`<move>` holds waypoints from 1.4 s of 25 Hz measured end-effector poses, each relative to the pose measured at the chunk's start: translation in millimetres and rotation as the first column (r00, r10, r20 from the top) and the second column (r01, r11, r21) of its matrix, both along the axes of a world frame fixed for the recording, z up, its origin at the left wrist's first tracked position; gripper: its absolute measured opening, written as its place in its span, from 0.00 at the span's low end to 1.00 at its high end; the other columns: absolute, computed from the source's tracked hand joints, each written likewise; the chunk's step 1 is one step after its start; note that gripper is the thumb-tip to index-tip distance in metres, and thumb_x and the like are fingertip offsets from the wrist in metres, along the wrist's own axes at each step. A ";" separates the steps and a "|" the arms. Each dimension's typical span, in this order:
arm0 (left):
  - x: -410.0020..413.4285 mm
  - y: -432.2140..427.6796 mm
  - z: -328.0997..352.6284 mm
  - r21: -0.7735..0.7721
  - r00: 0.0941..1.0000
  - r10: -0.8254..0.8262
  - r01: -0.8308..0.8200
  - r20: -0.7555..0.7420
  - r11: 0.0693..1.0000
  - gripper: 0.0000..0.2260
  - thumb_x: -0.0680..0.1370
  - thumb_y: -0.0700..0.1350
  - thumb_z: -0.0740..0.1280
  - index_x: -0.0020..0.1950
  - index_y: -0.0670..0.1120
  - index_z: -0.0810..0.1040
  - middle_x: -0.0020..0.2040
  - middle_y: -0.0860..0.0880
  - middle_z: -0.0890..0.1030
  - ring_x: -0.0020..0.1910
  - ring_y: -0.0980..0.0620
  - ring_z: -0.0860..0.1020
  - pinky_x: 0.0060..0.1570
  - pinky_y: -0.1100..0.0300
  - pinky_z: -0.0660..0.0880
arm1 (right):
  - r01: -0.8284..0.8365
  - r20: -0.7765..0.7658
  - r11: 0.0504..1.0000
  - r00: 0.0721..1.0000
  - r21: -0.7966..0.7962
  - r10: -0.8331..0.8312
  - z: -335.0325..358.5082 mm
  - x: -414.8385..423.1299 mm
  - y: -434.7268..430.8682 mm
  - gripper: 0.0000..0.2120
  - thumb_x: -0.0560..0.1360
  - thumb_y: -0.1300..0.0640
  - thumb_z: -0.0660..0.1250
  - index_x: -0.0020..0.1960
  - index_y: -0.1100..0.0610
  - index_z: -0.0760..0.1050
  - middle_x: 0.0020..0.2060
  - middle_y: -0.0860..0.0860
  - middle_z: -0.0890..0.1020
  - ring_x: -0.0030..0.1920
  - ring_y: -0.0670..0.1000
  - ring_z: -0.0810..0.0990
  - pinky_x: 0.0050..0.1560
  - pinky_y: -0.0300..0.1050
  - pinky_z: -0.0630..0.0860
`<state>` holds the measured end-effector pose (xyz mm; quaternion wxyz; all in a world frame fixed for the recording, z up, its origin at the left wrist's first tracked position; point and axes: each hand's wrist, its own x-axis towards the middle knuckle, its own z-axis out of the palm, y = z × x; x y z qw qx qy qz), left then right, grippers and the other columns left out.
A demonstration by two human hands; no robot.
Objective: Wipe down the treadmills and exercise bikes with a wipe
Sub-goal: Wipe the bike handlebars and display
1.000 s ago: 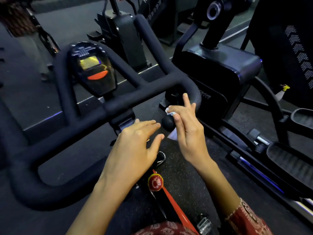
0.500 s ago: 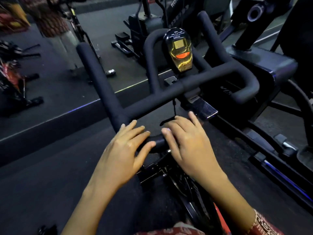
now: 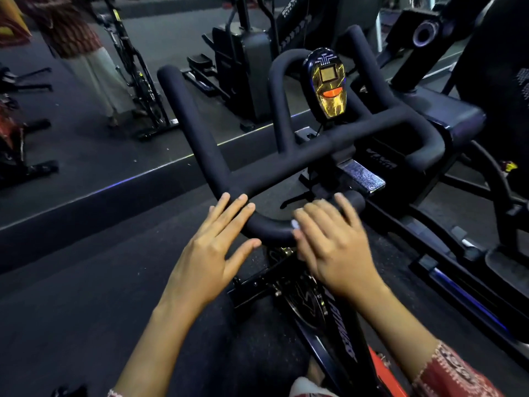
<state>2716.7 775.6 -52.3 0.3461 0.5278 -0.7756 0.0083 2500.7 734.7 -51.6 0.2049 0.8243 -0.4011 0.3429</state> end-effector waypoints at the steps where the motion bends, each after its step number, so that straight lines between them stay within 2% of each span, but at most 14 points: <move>1: 0.0 -0.5 -0.5 -0.004 1.000 -0.001 0.001 -0.010 1.000 0.25 0.79 0.55 0.59 0.71 0.42 0.69 0.72 0.47 0.68 0.74 0.48 0.60 0.73 0.53 0.56 | 0.062 0.045 0.998 0.997 -0.004 -0.062 2.1 -11.2 -4.8 0.16 0.81 0.56 0.56 0.53 0.64 0.80 0.48 0.58 0.82 0.54 0.60 0.79 0.67 0.59 0.64; 4: 0.9 -0.8 -1.0 -0.010 1.000 -0.008 0.008 -0.025 1.000 0.25 0.79 0.55 0.59 0.71 0.42 0.69 0.72 0.47 0.68 0.74 0.48 0.60 0.73 0.54 0.56 | 0.151 0.176 0.982 0.970 0.113 -0.170 1.7 19.0 -2.4 0.16 0.81 0.57 0.54 0.49 0.64 0.78 0.43 0.58 0.80 0.50 0.61 0.78 0.70 0.60 0.60; 7: 1.2 -1.2 -1.2 -0.022 1.000 -0.019 0.018 -0.017 1.000 0.25 0.80 0.56 0.58 0.71 0.43 0.68 0.72 0.48 0.68 0.74 0.49 0.60 0.74 0.56 0.55 | 0.000 0.109 0.990 0.994 0.142 -0.016 -8.0 58.9 19.1 0.18 0.81 0.56 0.53 0.55 0.65 0.78 0.45 0.57 0.79 0.45 0.59 0.77 0.64 0.54 0.66; 10: 1.2 -1.8 -1.7 -0.036 0.999 -0.023 0.022 -0.044 0.999 0.24 0.79 0.54 0.60 0.70 0.42 0.70 0.72 0.47 0.69 0.74 0.48 0.61 0.73 0.55 0.56 | -0.042 0.023 0.997 0.999 0.062 0.040 -1.8 20.4 5.7 0.19 0.82 0.54 0.52 0.55 0.64 0.79 0.47 0.57 0.80 0.48 0.59 0.79 0.63 0.54 0.67; 14: 4.1 1.2 -1.9 -0.094 0.999 -0.021 0.017 -0.044 0.995 0.22 0.78 0.50 0.62 0.68 0.40 0.73 0.69 0.45 0.71 0.71 0.48 0.65 0.73 0.57 0.58 | 0.115 0.231 0.985 0.963 0.128 -0.142 -2.5 19.7 11.0 0.16 0.80 0.58 0.55 0.54 0.66 0.78 0.51 0.59 0.80 0.58 0.60 0.77 0.72 0.55 0.59; 17: 10.7 2.0 1.1 -0.135 0.993 0.057 -0.070 -0.103 0.988 0.19 0.78 0.49 0.62 0.63 0.38 0.77 0.66 0.43 0.74 0.67 0.49 0.71 0.71 0.57 0.61 | -0.099 0.267 0.965 0.963 0.241 0.032 3.1 63.2 24.7 0.14 0.79 0.59 0.58 0.56 0.65 0.78 0.50 0.57 0.81 0.53 0.57 0.79 0.66 0.55 0.69; 20: 23.6 -2.9 7.4 -0.052 0.952 0.190 -0.208 -0.242 0.977 0.21 0.78 0.51 0.61 0.64 0.38 0.76 0.66 0.41 0.75 0.65 0.45 0.73 0.68 0.56 0.64 | -0.306 0.502 0.895 0.857 0.324 0.111 41.3 86.2 -9.3 0.16 0.80 0.56 0.58 0.57 0.65 0.78 0.50 0.58 0.83 0.50 0.58 0.82 0.54 0.53 0.76; 21: 27.5 -5.7 8.2 -0.015 0.943 0.206 -0.217 -0.262 0.976 0.23 0.78 0.51 0.60 0.67 0.38 0.74 0.67 0.42 0.73 0.66 0.45 0.72 0.68 0.56 0.63 | -0.296 0.471 0.892 0.875 0.341 0.110 46.9 95.5 -25.1 0.17 0.80 0.56 0.58 0.59 0.66 0.76 0.53 0.60 0.82 0.54 0.59 0.81 0.57 0.52 0.74; 23: 32.0 -11.4 5.2 0.031 0.950 0.201 -0.199 -0.240 0.979 0.26 0.78 0.52 0.58 0.72 0.38 0.66 0.71 0.44 0.68 0.70 0.45 0.68 0.70 0.60 0.59 | -0.230 0.246 0.898 0.959 0.376 0.143 46.9 117.8 -40.7 0.20 0.79 0.58 0.56 0.65 0.68 0.72 0.63 0.64 0.76 0.65 0.62 0.74 0.66 0.53 0.69; 26: 29.6 -13.7 -2.3 0.046 0.966 0.157 -0.151 -0.205 0.987 0.27 0.79 0.50 0.57 0.74 0.37 0.61 0.73 0.47 0.61 0.73 0.47 0.62 0.72 0.65 0.52 | -0.128 0.034 0.953 0.992 0.274 0.124 18.0 121.2 -19.0 0.22 0.76 0.59 0.55 0.65 0.68 0.73 0.64 0.63 0.75 0.65 0.63 0.74 0.61 0.57 0.73; 29: 20.2 -9.3 -7.0 -0.023 0.984 0.078 -0.083 -0.162 0.996 0.24 0.80 0.48 0.57 0.73 0.37 0.63 0.73 0.45 0.62 0.73 0.48 0.60 0.74 0.60 0.52 | -0.167 0.012 0.980 0.986 0.108 0.167 -0.1 65.4 10.5 0.17 0.78 0.62 0.59 0.64 0.67 0.75 0.63 0.61 0.77 0.63 0.60 0.76 0.63 0.53 0.71; 31: 7.9 -7.8 -7.3 -0.073 0.992 0.009 -0.019 -0.128 0.997 0.21 0.80 0.44 0.57 0.72 0.36 0.66 0.73 0.42 0.64 0.74 0.49 0.59 0.74 0.58 0.52 | -0.076 0.046 0.997 0.996 0.007 0.076 -0.9 15.2 11.7 0.15 0.79 0.61 0.60 0.60 0.67 0.78 0.59 0.60 0.80 0.59 0.60 0.78 0.67 0.54 0.68; 33: -6.6 -9.4 -5.4 -0.082 0.992 -0.026 0.016 -0.122 0.996 0.19 0.80 0.43 0.57 0.69 0.37 0.69 0.72 0.41 0.67 0.74 0.48 0.59 0.75 0.56 0.52 | 0.069 0.184 0.997 0.980 0.021 -0.071 2.1 -4.6 -0.5 0.15 0.80 0.59 0.57 0.54 0.66 0.80 0.53 0.60 0.81 0.57 0.60 0.79 0.69 0.56 0.64; 35: -20.7 -11.2 -3.1 -0.095 0.995 -0.059 0.051 -0.081 0.994 0.20 0.79 0.47 0.59 0.66 0.36 0.73 0.68 0.41 0.72 0.72 0.47 0.62 0.74 0.53 0.54 | 0.096 0.230 0.995 0.968 0.037 -0.102 -3.4 16.2 -0.9 0.15 0.80 0.60 0.56 0.50 0.67 0.79 0.47 0.60 0.80 0.52 0.60 0.78 0.69 0.56 0.64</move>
